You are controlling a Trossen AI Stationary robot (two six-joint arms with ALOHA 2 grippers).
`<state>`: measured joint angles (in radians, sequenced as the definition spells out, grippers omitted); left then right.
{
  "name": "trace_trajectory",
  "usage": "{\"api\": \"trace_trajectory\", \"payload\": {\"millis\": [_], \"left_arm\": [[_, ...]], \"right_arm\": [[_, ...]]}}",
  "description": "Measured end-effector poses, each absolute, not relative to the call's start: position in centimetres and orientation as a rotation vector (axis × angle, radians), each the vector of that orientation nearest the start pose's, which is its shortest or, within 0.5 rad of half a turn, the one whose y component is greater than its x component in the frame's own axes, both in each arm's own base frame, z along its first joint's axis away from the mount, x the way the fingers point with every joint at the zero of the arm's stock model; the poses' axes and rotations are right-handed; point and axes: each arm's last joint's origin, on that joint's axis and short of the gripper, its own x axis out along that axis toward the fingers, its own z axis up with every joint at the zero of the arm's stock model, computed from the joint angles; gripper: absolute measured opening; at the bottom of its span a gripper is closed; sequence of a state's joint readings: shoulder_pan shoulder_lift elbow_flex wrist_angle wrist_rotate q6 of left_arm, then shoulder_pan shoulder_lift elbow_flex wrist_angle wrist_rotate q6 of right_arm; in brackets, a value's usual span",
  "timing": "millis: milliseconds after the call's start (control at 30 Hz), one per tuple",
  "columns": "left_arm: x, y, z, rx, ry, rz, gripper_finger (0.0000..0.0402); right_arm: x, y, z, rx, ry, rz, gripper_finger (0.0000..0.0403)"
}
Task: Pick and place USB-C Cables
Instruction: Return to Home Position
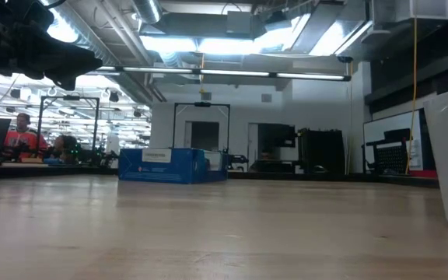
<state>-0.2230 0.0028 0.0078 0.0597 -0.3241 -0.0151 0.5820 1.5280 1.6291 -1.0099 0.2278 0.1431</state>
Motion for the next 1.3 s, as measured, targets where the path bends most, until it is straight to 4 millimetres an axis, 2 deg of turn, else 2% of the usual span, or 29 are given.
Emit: {"api": "trace_trajectory", "payload": {"millis": [67,167,333,500,767,833,900,1033,1167,1300], "left_arm": [[9.5,-1.2,17.2,-0.033,-0.063,0.101,0.011],[9.5,-1.2,17.2,-0.033,-0.063,0.101,0.011],[9.5,-1.2,17.2,-0.033,-0.063,0.101,0.011],[9.5,-1.2,17.2,-0.033,-0.063,0.101,0.011],[9.5,-1.2,17.2,-0.033,-0.064,0.1,0.011],[9.5,-1.2,17.2,-0.033,-0.063,0.101,0.011],[9.5,-1.2,17.2,-0.033,-0.063,0.101,0.011],[9.5,-1.2,17.2,-0.033,-0.063,0.1,0.011],[9.5,-1.2,17.2,-0.033,-0.063,0.101,0.011],[9.5,-1.2,17.2,-0.033,-0.063,0.101,0.011]], "right_arm": [[25.3,13.7,38.0,-0.171,0.769,0.271,0.0283],[23.8,10.1,37.5,-0.083,0.682,0.247,0.0283],[20.0,5.7,33.8,0.103,0.6,0.108,0.0283],[15.5,3.6,30.9,0.126,0.449,0.092,0.0283],[8.5,1.8,27.3,0.028,0.219,0.127,0.0283],[7.4,1.5,26.2,0.029,0.154,0.128,0.0283],[6.8,1.3,25.5,0.063,0.077,0.102,0.0283],[7.0,1.1,25.1,0.338,-0.125,0.051,0.0283],[7.9,1.6,22.8,0.155,-0.229,0.134,0.0283],[8.7,2.0,20.8,0.086,-0.268,0.198,0.0283]]}}
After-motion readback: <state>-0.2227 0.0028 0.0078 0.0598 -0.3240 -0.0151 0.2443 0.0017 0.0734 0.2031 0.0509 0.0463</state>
